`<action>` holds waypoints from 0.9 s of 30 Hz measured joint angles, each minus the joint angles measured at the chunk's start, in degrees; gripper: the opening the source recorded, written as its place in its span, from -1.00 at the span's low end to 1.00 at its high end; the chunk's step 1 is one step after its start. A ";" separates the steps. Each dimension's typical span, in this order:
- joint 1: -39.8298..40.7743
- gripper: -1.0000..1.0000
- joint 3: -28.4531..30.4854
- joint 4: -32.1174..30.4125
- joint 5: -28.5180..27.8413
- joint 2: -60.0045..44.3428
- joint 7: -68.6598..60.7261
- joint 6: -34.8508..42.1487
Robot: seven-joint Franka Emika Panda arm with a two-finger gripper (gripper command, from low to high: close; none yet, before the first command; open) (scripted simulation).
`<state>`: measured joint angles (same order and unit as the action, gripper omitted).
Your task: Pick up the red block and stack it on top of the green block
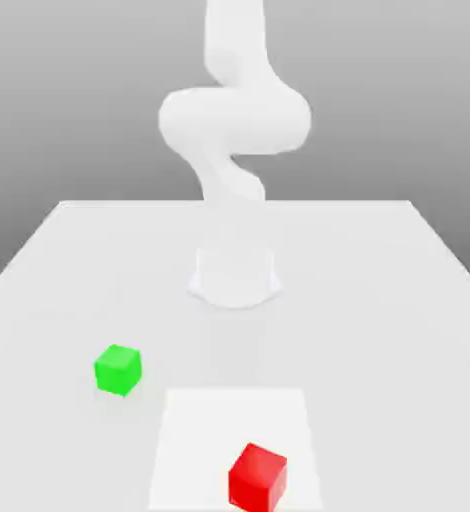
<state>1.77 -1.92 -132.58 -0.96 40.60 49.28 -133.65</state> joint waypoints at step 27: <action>5.80 0.00 -7.81 -7.82 -5.42 -55.64 32.18 -21.84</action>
<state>7.57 -9.73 -140.40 -6.38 -15.04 81.46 -155.49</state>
